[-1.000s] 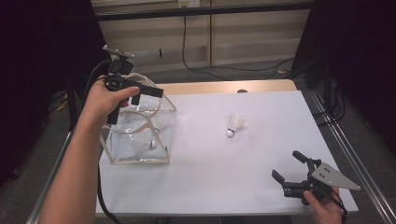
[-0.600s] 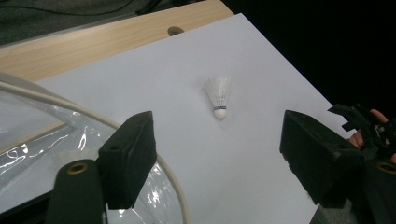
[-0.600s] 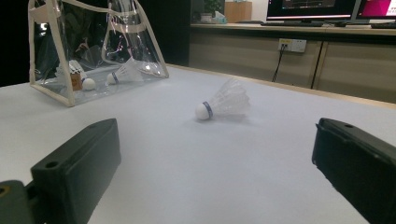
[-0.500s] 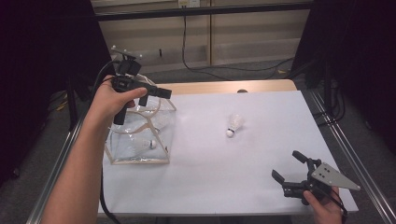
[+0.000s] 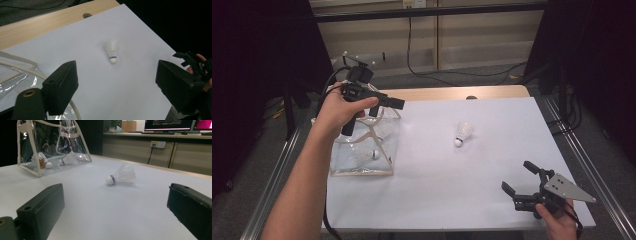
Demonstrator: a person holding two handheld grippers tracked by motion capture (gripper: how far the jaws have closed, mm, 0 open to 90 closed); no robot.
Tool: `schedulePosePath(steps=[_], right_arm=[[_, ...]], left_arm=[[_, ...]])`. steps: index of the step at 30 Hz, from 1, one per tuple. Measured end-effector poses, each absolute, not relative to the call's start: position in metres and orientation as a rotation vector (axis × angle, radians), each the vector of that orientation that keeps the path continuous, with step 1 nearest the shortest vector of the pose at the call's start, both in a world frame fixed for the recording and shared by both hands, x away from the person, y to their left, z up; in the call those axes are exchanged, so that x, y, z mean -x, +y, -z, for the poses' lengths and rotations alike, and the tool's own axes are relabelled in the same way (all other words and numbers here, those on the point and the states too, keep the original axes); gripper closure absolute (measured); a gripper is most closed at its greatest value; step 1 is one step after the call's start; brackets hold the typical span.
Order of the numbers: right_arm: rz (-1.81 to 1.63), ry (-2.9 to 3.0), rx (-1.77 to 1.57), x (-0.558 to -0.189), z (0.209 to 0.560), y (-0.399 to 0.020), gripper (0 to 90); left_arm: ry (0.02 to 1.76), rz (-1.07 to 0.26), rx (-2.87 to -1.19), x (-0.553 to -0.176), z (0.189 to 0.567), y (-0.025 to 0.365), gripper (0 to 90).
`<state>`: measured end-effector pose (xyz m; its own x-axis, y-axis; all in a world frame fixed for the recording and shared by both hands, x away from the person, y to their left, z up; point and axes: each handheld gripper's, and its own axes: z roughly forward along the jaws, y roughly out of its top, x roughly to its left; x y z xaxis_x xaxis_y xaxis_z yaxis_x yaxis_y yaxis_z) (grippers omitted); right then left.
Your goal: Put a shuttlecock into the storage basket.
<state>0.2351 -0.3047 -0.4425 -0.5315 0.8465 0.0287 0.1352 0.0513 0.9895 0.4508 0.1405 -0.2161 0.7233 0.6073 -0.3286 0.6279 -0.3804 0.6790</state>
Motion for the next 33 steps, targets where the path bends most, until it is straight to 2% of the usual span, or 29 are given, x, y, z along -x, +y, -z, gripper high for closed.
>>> schedulePosePath(steps=[10,33], right_arm=[[-1.532,1.735,-0.991,-0.236,0.443,-0.303,1.1],[-1.533,1.741,-0.987,-0.237,0.443,-0.303,1.1]], left_arm=[[0.908,0.034,-2.100,-0.447,0.222,0.127,13.8],[0.888,0.040,-2.120,-0.445,0.243,0.106,12.3]])
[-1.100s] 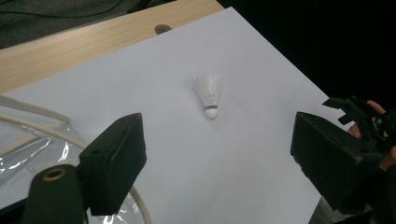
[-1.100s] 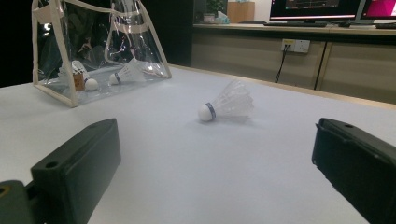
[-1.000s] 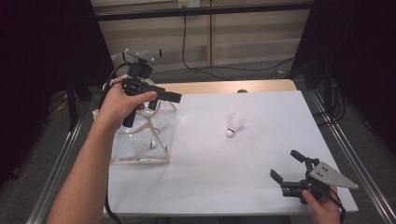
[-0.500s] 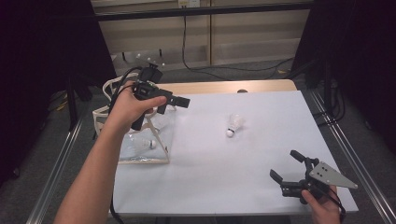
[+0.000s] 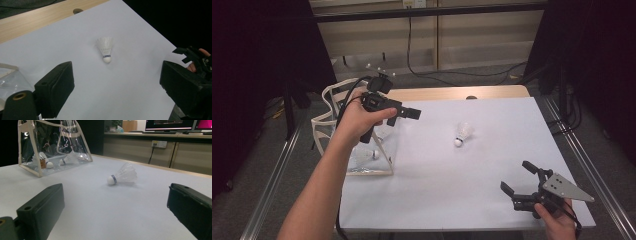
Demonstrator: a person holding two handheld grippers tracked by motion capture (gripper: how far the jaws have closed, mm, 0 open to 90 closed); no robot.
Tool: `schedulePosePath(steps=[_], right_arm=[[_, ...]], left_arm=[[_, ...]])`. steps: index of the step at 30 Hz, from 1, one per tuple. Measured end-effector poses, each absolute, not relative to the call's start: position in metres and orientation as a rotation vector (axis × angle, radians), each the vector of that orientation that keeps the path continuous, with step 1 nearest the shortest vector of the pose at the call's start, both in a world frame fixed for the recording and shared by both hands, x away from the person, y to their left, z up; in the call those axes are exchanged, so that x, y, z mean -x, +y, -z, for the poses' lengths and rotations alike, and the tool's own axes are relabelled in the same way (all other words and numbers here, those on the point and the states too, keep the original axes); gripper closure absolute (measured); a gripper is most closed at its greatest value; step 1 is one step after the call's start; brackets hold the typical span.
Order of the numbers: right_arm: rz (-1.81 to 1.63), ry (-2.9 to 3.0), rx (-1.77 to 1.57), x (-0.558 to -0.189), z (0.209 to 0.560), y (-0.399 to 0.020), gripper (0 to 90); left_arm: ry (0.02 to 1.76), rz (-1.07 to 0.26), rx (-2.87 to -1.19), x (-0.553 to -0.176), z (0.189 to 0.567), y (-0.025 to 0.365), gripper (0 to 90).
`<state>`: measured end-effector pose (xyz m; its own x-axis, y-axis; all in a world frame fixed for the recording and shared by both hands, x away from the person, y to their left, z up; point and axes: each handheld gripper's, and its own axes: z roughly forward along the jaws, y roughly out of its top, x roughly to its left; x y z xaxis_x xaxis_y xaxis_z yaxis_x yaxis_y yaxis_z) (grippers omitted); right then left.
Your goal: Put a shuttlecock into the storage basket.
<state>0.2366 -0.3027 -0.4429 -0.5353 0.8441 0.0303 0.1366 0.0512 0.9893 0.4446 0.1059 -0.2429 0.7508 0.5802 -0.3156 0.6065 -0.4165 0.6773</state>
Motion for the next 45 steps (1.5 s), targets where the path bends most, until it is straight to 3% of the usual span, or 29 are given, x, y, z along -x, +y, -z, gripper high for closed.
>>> schedulePosePath(steps=[45], right_arm=[[-1.550,1.749,-0.996,-0.245,0.445,-0.300,1.1]], left_arm=[[0.833,0.006,-2.129,-0.441,0.293,0.061,11.7]])
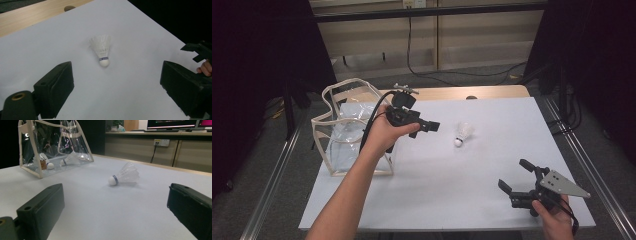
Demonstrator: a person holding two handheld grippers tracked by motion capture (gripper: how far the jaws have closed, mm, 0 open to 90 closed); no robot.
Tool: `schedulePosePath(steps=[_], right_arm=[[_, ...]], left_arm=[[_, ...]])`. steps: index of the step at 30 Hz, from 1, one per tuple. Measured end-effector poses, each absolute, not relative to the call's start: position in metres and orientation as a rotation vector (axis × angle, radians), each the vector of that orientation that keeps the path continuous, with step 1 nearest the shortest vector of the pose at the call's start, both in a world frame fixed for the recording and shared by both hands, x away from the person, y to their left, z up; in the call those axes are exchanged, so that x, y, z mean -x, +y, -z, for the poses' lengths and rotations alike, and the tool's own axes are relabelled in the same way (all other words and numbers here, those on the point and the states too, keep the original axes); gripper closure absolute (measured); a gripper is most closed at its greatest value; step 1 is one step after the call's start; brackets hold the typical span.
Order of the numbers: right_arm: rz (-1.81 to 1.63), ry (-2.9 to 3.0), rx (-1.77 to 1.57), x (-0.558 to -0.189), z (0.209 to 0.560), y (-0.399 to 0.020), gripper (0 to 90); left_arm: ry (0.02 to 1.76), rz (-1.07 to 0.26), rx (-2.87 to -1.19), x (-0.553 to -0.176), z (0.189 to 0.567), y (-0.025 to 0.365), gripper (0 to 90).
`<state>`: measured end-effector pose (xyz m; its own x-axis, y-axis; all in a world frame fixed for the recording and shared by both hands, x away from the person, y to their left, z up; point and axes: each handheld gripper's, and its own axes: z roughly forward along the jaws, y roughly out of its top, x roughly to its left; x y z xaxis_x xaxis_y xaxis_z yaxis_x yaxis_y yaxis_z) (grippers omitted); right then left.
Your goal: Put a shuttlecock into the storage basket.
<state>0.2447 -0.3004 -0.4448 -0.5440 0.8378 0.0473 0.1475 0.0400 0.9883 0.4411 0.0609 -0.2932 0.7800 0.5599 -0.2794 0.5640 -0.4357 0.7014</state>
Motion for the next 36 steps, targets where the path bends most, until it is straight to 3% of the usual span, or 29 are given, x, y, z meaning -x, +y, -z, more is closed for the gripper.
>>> schedulePosePath(steps=[36], right_arm=[[-1.544,1.749,-1.005,-0.246,0.446,-0.303,1.0]], left_arm=[[0.831,0.002,-2.151,-0.441,0.341,0.044,10.1]])
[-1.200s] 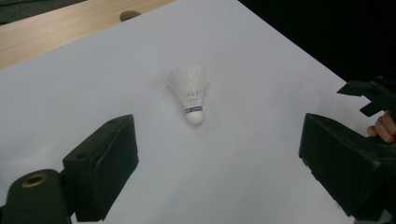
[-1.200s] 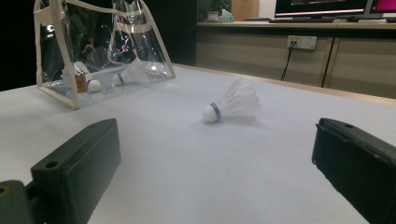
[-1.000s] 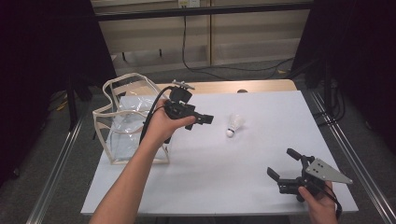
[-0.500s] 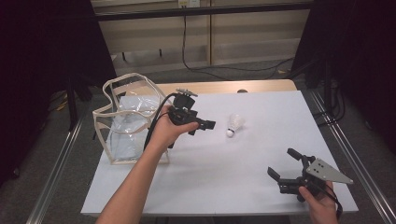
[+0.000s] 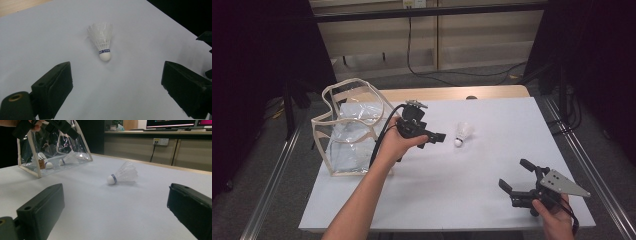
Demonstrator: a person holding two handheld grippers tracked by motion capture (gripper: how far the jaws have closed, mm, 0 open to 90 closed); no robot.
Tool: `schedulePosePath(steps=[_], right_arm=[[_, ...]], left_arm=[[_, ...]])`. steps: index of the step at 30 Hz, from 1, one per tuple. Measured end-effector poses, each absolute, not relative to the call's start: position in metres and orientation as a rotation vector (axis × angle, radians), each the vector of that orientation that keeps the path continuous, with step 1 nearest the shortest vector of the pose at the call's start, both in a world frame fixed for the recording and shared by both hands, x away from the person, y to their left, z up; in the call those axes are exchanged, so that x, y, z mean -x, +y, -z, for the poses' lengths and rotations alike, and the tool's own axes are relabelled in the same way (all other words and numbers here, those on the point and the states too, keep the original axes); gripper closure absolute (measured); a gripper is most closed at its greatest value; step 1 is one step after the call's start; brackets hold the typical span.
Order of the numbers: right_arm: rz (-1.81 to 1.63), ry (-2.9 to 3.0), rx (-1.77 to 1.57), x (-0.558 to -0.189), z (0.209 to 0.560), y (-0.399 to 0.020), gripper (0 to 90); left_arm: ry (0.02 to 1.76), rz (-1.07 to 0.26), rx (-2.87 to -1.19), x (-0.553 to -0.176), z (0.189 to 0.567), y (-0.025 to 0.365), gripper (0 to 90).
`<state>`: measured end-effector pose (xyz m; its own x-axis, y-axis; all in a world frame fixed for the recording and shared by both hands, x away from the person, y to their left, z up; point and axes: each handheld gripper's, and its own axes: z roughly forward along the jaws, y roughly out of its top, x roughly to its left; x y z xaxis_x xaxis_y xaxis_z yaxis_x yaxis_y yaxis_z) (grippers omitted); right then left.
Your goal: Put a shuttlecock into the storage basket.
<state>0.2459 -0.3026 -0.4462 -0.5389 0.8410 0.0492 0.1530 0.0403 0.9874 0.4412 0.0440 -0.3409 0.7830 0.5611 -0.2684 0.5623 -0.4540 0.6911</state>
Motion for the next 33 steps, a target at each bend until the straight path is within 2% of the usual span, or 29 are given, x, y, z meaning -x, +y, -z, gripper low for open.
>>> schedulePosePath(steps=[33], right_arm=[[-1.557,1.749,-0.997,-0.250,0.445,-0.302,1.0]], left_arm=[[0.836,-0.035,-2.140,-0.434,0.361,0.035,9.7]])
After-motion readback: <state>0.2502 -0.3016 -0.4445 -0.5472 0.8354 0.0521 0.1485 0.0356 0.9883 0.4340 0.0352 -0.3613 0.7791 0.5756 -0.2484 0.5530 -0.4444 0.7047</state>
